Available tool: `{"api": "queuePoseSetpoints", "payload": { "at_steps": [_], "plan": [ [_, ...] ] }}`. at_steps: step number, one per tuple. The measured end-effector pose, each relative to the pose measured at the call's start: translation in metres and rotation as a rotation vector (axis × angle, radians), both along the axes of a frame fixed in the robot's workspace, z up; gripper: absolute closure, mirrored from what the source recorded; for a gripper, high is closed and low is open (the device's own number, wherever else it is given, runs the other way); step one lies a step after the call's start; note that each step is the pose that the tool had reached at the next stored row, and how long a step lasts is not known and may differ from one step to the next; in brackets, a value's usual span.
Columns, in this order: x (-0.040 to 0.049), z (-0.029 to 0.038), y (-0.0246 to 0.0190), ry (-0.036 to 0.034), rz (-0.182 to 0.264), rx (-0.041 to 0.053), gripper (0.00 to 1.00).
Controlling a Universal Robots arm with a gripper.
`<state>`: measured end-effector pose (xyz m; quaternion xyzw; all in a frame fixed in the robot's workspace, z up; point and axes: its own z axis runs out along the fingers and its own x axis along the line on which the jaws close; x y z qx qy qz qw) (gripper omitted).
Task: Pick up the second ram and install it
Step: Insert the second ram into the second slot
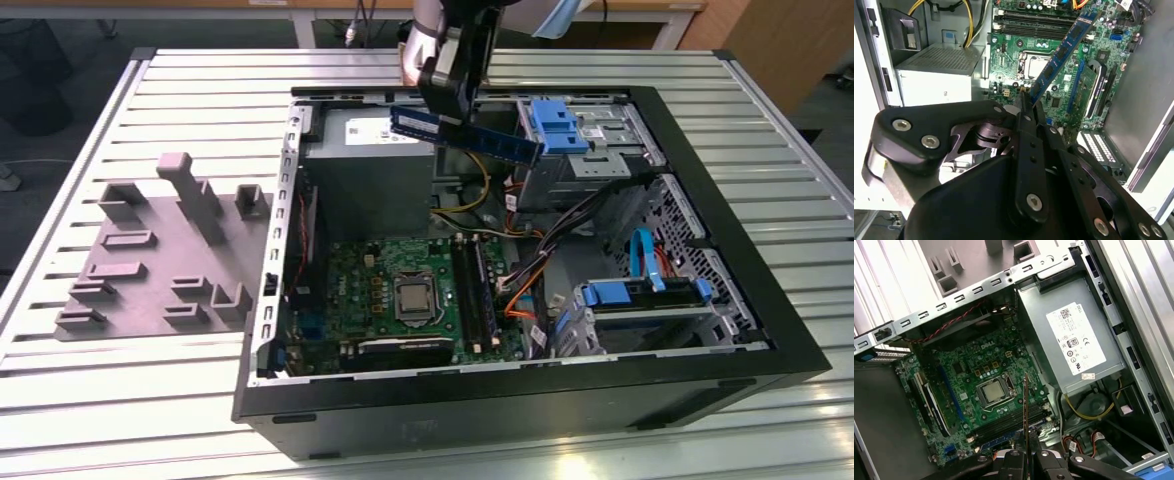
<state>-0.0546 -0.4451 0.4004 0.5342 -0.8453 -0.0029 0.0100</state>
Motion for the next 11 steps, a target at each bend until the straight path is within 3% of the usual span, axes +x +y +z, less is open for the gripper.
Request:
{"api": "queuePoseSetpoints", "payload": {
  "at_steps": [11],
  "plan": [
    [0.0000,-0.0001,0.0000,0.0000,-0.044,0.0000,0.86]
  ]
}}
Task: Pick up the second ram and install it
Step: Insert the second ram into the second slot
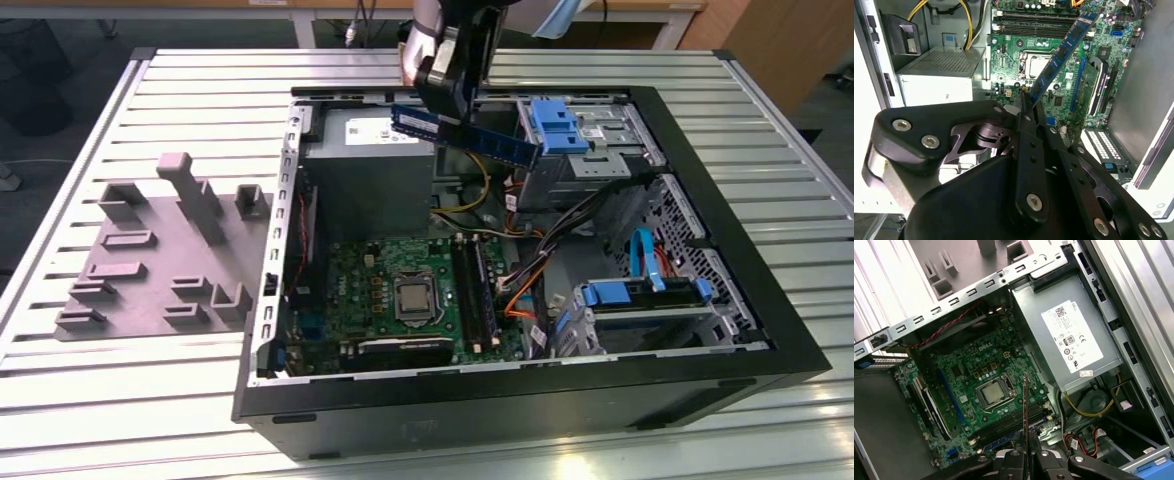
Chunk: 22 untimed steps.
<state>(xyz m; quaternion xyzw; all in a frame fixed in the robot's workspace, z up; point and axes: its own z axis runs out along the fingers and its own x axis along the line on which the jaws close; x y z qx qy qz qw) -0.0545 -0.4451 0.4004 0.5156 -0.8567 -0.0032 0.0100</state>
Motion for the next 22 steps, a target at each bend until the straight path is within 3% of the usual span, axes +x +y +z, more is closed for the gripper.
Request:
{"api": "queuePoseSetpoints", "payload": {
  "at_steps": [22],
  "plan": [
    [0.0000,0.0000,0.0000,0.0000,-0.023,0.0000,0.86]
  ]
}}
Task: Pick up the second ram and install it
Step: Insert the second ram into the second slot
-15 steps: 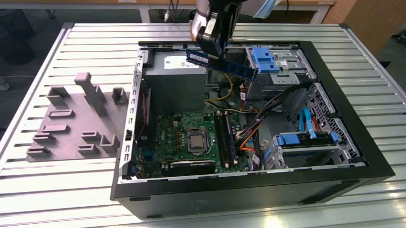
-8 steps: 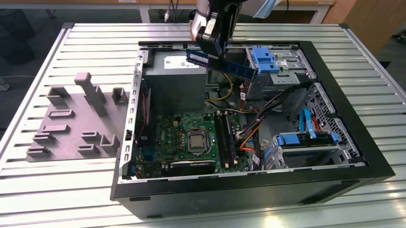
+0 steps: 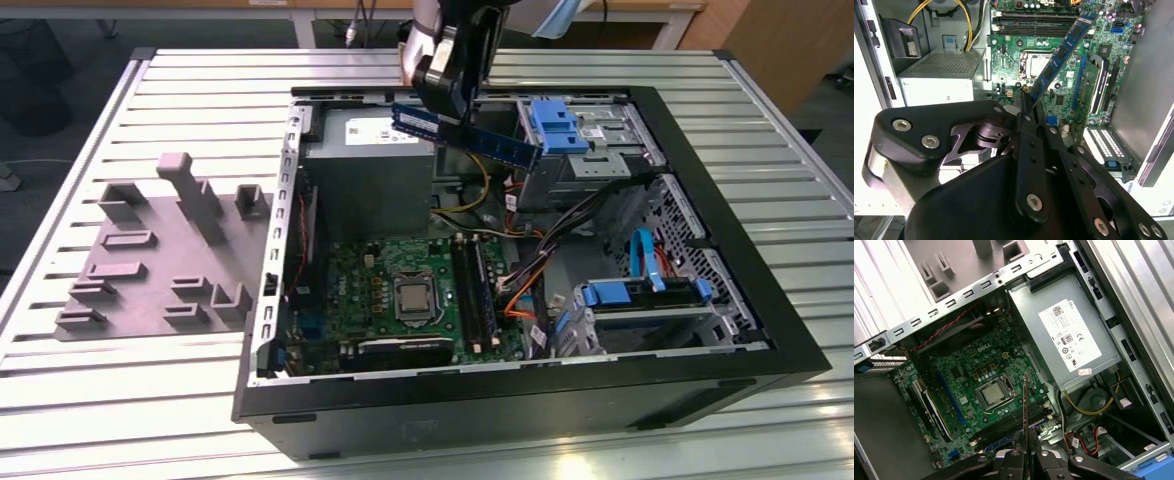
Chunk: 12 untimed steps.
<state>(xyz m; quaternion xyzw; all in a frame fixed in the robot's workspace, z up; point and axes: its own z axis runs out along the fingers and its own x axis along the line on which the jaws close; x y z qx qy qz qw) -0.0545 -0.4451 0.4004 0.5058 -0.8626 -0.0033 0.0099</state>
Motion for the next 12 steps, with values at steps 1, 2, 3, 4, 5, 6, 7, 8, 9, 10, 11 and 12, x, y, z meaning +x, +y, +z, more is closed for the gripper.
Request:
{"api": "queuePoseSetpoints", "payload": {
  "at_steps": [1,2,3,4,5,6,7,8,9,10,11,12],
  "plan": [
    [0.0000,0.0000,0.0000,0.0000,-0.001,0.0000,0.86],
    [0.0000,0.0000,0.0000,0.0000,-0.001,-0.0001,0.86],
    [0.0000,0.0000,0.0000,0.0000,-0.002,0.0000,0.86],
    [0.0000,0.0000,0.0000,0.0000,-0.002,0.0000,0.86],
    [0.0000,0.0000,0.0000,0.0000,-0.003,-0.0001,0.86],
    [0.0000,0.0000,0.0000,0.0000,-0.003,-0.0001,0.86],
    [0.0000,0.0000,0.0000,0.0000,-0.004,0.0000,0.86],
    [0.0000,0.0000,0.0000,0.0000,-0.004,-0.0001,0.86],
    [0.0000,0.0000,0.0000,0.0000,-0.005,0.0000,0.86],
    [0.0000,0.0000,0.0000,0.0000,-0.005,-0.0001,0.86],
    [0.0000,0.0000,0.0000,0.0000,-0.006,0.0000,0.86],
    [0.0000,0.0000,0.0000,0.0000,-0.006,0.0000,0.86]
  ]
}}
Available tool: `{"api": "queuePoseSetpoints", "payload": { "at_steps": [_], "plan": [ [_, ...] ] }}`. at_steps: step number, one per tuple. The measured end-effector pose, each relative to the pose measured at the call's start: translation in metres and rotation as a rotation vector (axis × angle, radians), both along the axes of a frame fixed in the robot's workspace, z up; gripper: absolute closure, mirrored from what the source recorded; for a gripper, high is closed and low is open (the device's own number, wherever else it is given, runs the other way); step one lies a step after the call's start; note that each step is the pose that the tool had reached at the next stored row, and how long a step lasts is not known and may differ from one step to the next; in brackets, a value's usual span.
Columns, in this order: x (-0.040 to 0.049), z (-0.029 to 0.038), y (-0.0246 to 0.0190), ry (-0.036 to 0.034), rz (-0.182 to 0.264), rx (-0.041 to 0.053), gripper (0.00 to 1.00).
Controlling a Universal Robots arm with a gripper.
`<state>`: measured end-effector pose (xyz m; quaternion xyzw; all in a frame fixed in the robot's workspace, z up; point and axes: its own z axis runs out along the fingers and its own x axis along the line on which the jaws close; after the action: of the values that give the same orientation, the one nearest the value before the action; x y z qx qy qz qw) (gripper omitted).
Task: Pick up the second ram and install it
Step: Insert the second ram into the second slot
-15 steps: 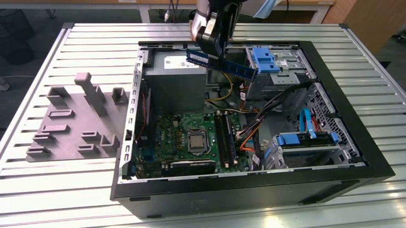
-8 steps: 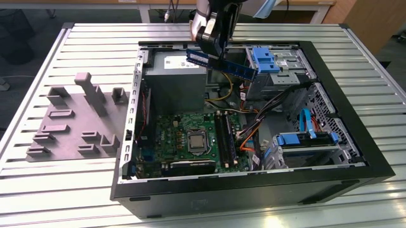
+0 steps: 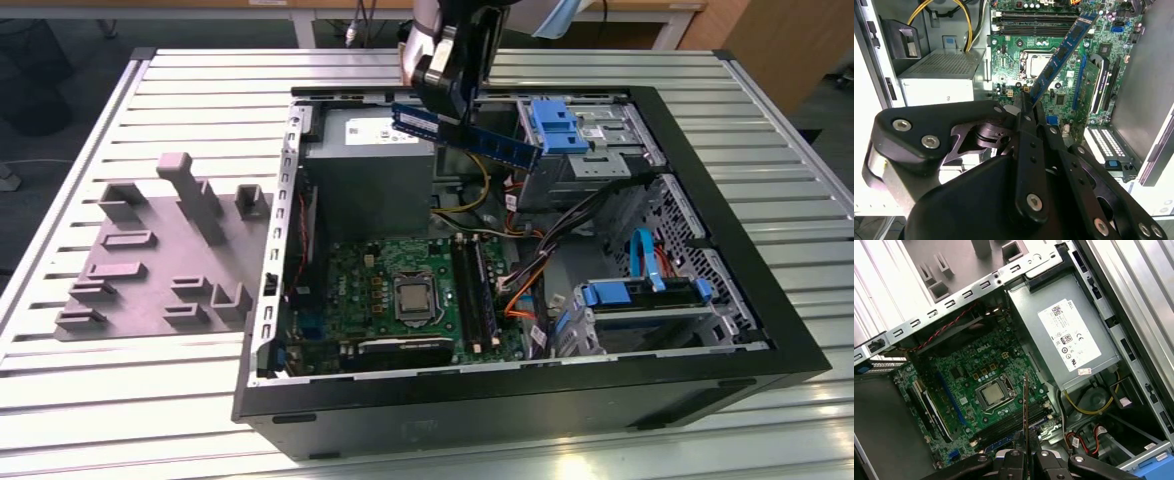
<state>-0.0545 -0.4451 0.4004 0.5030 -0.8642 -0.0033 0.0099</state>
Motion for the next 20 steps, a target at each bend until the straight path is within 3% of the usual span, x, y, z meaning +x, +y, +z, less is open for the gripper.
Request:
{"api": "queuePoseSetpoints", "payload": {
  "at_steps": [20],
  "plan": [
    [0.0000,0.0000,0.0000,0.0000,-0.011,0.0000,0.86]
  ]
}}
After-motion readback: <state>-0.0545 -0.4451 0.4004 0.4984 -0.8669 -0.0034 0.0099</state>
